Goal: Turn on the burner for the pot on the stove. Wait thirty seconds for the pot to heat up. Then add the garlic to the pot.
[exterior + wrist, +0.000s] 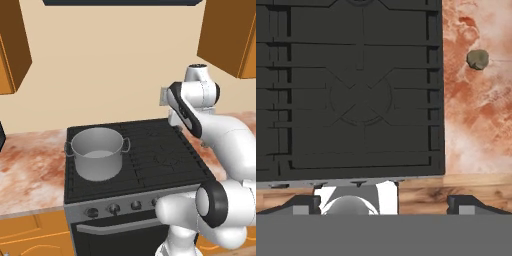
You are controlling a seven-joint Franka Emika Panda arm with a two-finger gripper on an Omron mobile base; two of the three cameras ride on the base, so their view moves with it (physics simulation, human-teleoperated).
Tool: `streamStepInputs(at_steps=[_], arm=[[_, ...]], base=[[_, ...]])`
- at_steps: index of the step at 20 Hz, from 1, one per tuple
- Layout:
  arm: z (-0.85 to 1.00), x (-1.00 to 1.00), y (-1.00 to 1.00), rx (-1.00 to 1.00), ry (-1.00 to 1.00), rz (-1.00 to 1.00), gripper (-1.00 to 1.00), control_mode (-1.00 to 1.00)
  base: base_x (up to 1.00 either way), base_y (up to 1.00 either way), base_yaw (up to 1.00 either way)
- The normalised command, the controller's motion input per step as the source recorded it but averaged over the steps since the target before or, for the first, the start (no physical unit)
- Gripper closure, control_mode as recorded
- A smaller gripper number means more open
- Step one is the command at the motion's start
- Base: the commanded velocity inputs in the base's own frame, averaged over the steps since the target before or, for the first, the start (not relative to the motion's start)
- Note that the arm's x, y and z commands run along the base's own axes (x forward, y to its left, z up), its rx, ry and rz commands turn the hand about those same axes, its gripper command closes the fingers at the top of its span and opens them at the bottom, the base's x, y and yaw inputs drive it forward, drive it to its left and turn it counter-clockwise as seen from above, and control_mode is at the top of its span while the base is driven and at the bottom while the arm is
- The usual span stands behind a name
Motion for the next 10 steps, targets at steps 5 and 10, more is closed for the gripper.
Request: streamStepInputs(at_steps=[5, 10], arm=[[-0.02, 0.03, -0.10, 0.00, 0.00, 0.00, -1.00, -1.00], [0.00, 0.00, 0.00, 0.00, 0.00, 0.00, -1.00, -1.00]], base=[[0.00, 0.00, 0.00], [0.00, 0.00, 0.00]])
